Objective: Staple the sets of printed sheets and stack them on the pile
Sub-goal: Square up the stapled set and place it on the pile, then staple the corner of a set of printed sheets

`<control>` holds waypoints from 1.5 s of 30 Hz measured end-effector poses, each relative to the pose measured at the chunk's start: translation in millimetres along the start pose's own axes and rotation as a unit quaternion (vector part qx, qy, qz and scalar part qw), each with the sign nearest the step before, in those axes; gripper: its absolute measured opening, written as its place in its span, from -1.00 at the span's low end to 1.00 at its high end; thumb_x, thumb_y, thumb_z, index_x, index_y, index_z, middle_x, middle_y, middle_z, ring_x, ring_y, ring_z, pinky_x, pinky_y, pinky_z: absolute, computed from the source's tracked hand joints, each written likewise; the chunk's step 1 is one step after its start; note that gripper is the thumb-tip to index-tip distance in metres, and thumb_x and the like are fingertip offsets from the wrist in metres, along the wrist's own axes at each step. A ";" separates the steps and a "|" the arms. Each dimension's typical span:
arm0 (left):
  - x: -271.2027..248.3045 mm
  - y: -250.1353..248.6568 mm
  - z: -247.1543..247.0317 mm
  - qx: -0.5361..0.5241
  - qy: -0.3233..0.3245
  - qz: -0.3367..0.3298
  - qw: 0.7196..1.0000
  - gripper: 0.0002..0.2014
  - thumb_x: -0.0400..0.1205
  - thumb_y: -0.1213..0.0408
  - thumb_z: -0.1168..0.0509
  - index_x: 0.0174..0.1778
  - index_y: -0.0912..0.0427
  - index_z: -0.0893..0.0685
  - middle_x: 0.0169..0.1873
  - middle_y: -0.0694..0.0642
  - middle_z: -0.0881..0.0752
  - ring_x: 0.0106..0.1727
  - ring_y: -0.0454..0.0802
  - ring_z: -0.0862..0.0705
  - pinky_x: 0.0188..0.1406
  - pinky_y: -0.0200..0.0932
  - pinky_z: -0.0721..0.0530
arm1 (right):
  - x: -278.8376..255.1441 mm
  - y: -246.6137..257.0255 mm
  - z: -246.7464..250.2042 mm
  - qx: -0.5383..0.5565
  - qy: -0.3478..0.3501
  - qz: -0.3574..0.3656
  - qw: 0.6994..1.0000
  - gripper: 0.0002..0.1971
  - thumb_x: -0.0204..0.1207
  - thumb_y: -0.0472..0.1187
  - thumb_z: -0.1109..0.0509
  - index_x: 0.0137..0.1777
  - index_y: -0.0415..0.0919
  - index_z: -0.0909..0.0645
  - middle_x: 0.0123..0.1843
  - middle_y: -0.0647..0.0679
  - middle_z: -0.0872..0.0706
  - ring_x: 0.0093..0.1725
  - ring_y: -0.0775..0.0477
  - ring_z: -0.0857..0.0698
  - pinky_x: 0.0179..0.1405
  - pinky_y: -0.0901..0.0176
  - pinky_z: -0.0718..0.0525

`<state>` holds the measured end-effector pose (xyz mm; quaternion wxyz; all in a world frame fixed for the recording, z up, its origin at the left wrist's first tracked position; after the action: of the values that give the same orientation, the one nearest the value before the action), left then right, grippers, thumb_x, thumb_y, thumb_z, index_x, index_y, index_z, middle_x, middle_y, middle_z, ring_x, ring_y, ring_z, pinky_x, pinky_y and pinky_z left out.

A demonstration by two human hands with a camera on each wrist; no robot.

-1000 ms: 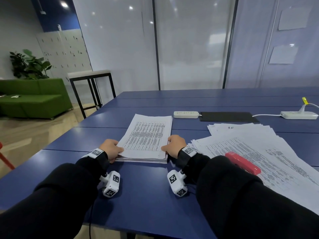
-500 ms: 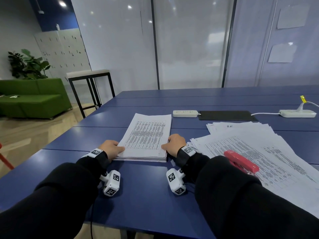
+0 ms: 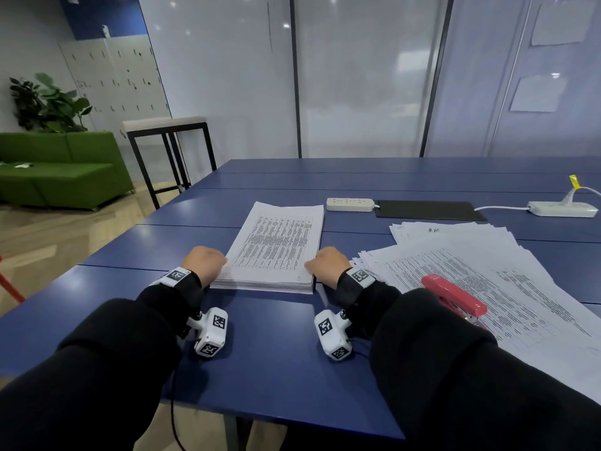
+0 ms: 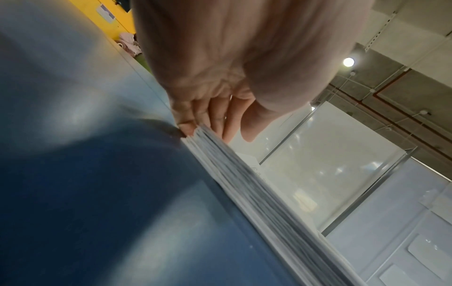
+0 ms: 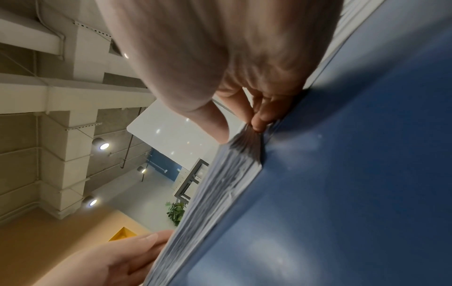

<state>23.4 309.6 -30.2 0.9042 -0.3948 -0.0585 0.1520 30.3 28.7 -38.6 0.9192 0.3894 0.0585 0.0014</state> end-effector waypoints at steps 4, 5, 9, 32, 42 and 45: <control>-4.5 -3.2 5.2 -0.014 0.002 0.012 1.000 -0.73 0.65 0.44 -0.32 -0.31 0.01 -0.68 -0.16 0.19 -0.73 -0.07 0.18 -0.65 0.20 0.13 -0.72 | 0.9 -2.5 -2.6 0.015 0.006 -0.001 1.000 -0.80 0.57 -0.34 -0.32 -0.31 -0.28 -0.52 -0.19 -0.19 -0.64 -0.13 -0.24 -0.58 -0.25 0.12 -0.46; -5.9 -4.3 6.2 -0.015 0.002 0.013 1.000 -0.72 0.64 0.46 -0.32 -0.31 0.02 -0.68 -0.24 0.14 -0.71 -0.08 0.18 -0.64 0.14 0.09 -0.70 | 1.1 -3.4 -3.7 0.016 0.007 0.001 1.000 -0.84 0.56 -0.34 -0.33 -0.26 -0.30 -0.56 -0.15 -0.21 -0.68 -0.11 -0.26 -0.62 -0.20 0.13 -0.50; -11.0 -5.5 7.2 -0.011 0.007 0.010 1.000 -0.70 0.65 0.49 -0.31 -0.32 0.02 -0.67 -0.33 0.02 -0.66 -0.08 0.18 -0.63 0.09 0.03 -0.67 | 8.6 -8.9 -8.5 0.021 0.008 0.009 1.000 -0.81 0.52 -0.32 -0.33 -0.03 -0.41 -0.74 0.07 -0.25 -0.83 0.08 -0.31 -0.78 0.03 0.00 -0.75; -150.9 -158.4 -89.7 0.115 0.216 -0.381 0.892 -0.64 0.70 0.17 -0.41 0.43 -0.07 -0.72 0.34 -0.11 -0.72 0.39 -0.11 -0.63 0.33 -0.23 -0.51 | -109.0 -83.1 205.4 0.023 -0.053 -0.046 0.997 -0.73 0.63 0.02 -0.52 0.16 -0.17 -0.78 0.08 -0.12 -0.77 -0.13 -0.04 -0.62 -0.28 0.12 -0.55; -192.1 -181.9 -154.1 0.353 0.337 -0.422 0.764 -0.63 0.51 -0.13 -0.37 0.06 0.06 -0.64 0.11 0.08 -0.73 0.14 0.21 -0.67 0.18 0.12 -0.71 | -134.9 -126.3 184.6 -0.236 0.028 -0.032 0.971 -0.71 0.50 0.07 -0.60 0.16 0.04 -0.72 0.00 0.03 -0.79 -0.22 0.09 -0.73 -0.41 0.28 -0.62; -209.4 -175.0 -143.8 0.345 0.359 -0.444 0.745 -0.52 0.49 -0.25 -0.34 0.21 -0.05 -0.71 0.21 -0.01 -0.76 0.21 0.14 -0.69 0.26 0.04 -0.67 | -129.3 -126.1 189.7 -0.223 0.005 -0.006 0.975 -0.77 0.50 -0.10 -0.59 0.15 0.02 -0.77 -0.02 0.05 -0.79 -0.22 0.08 -0.74 -0.37 0.29 -0.68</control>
<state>-102.4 29.9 2.8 0.8982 -0.0110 0.1584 -0.4099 -83.0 -201.2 15.7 0.9825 0.1745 0.0636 0.0111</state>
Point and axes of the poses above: each hand's wrist, its own x-axis towards the middle knuckle, its own z-axis out of the back of the hand, y = z × x, the point moved 1 cm from there along x, towards the middle knuckle
